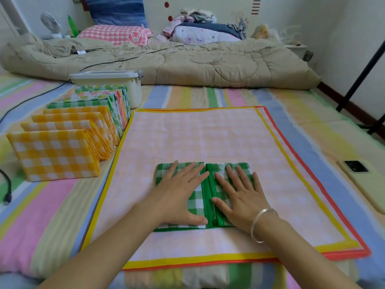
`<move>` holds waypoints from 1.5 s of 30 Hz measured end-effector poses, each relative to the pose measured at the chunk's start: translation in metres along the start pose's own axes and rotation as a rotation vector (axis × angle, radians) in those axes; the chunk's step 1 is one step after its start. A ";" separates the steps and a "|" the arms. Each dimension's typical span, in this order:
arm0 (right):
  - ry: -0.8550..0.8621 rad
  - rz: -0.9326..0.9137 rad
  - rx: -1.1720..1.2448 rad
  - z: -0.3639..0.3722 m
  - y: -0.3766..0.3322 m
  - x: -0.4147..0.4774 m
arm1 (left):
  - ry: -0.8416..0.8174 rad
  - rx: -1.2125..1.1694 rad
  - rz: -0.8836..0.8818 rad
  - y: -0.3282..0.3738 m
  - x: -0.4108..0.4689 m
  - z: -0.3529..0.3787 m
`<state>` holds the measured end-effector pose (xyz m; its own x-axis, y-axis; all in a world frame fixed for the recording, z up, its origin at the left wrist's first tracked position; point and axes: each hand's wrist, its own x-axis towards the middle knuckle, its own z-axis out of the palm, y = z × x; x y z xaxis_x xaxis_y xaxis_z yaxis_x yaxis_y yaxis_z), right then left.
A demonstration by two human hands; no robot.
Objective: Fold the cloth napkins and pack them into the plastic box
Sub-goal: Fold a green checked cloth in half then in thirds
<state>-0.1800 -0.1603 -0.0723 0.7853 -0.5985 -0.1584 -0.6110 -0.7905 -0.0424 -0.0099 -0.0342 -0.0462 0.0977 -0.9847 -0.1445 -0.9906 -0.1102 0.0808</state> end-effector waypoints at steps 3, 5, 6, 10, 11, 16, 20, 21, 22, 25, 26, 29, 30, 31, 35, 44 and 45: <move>-0.012 0.008 -0.007 0.001 0.002 0.002 | -0.089 -0.119 0.018 -0.003 0.003 0.003; -0.014 0.008 0.001 0.002 0.003 0.002 | -0.125 -0.229 0.020 -0.006 0.003 0.006; -0.017 0.006 0.001 0.002 0.004 0.002 | -0.128 -0.263 0.019 -0.008 0.003 0.008; -0.017 0.006 0.006 0.002 0.004 0.003 | -0.065 -0.378 -0.047 -0.002 0.004 0.010; -0.016 0.005 0.012 0.002 0.004 0.003 | -0.023 -0.417 -0.088 0.002 0.005 0.008; -0.001 0.014 0.055 0.005 0.004 0.001 | -0.030 -0.238 -0.128 0.017 0.010 0.002; 0.018 0.021 0.078 0.003 0.003 0.002 | -0.009 -0.225 -0.127 0.016 0.007 0.010; 0.031 0.017 0.097 0.004 0.003 0.002 | 0.003 -0.203 -0.123 0.017 0.006 0.014; 0.049 0.007 0.144 0.003 0.003 0.001 | 0.020 -0.181 -0.119 0.017 0.006 0.019; 0.390 0.121 0.569 -0.007 0.006 -0.008 | 0.052 -0.137 -0.109 0.016 0.005 0.030; 0.548 0.221 0.624 -0.012 0.010 -0.012 | 0.056 -0.128 -0.108 0.015 0.005 0.031; 0.503 0.496 0.403 -0.025 0.021 -0.027 | 0.058 -0.104 -0.104 0.015 0.006 0.033; 0.381 0.536 0.332 -0.028 0.023 -0.033 | 0.058 -0.099 -0.104 0.015 0.006 0.033; 0.284 0.558 0.305 -0.028 0.024 -0.038 | 0.056 -0.097 -0.106 0.016 0.006 0.033; 0.297 0.535 0.769 -0.025 0.032 -0.047 | 0.062 -0.127 -0.137 0.019 0.006 0.033; 0.263 0.728 2.054 -0.032 -0.001 -0.041 | 0.117 -0.156 -0.224 0.035 0.010 0.035; 0.256 0.700 2.110 -0.033 -0.005 -0.040 | 0.119 -0.154 -0.225 0.034 0.010 0.036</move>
<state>-0.2051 -0.1369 -0.0328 0.3493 -0.7727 -0.5300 0.2294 0.6189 -0.7512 -0.0462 -0.0429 -0.0806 0.3328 -0.9411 -0.0596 -0.9177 -0.3377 0.2094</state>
